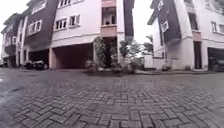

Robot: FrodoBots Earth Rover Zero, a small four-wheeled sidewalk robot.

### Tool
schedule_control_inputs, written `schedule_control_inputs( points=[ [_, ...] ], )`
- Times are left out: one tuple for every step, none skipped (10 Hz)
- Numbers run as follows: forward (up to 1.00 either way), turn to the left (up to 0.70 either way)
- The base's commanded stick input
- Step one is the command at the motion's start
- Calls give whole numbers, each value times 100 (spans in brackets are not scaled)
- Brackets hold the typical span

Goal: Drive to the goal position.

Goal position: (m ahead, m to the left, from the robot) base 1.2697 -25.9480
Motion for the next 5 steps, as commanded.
schedule_control_inputs(
  points=[
    [0,-70],
    [0,-70],
    [0,-70],
    [0,-70],
    [0,-70]
  ],
)
